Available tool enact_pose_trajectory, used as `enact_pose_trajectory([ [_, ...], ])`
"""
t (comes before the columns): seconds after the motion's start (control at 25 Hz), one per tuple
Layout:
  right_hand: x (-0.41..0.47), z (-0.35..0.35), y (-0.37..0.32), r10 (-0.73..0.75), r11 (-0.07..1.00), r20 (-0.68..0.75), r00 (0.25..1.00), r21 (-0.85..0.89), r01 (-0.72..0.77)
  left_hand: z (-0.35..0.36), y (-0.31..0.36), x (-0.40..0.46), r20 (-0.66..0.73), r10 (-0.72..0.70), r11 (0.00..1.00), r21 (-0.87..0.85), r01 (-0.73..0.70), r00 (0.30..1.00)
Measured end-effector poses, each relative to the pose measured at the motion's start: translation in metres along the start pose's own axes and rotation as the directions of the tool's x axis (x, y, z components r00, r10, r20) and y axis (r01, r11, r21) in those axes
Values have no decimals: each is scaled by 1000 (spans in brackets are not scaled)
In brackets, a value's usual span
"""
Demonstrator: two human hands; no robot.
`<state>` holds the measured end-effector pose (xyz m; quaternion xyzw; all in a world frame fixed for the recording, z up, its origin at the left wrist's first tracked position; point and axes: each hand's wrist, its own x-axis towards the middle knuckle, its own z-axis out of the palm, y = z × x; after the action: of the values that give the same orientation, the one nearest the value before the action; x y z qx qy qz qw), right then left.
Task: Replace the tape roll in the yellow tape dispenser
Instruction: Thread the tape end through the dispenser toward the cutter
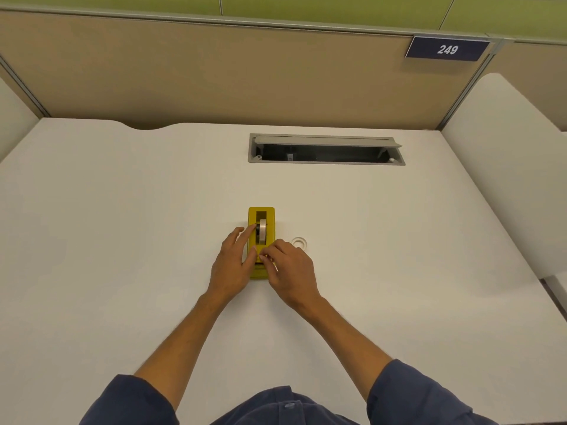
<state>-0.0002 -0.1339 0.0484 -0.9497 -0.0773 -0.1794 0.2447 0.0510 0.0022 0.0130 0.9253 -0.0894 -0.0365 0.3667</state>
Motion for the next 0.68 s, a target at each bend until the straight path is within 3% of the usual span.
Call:
enact_pose_trajectory([
  [0.68,-21,7,-2,-9,1000,19,1000,2,9,1,3,-5,27,-39,998,-46,41,999],
])
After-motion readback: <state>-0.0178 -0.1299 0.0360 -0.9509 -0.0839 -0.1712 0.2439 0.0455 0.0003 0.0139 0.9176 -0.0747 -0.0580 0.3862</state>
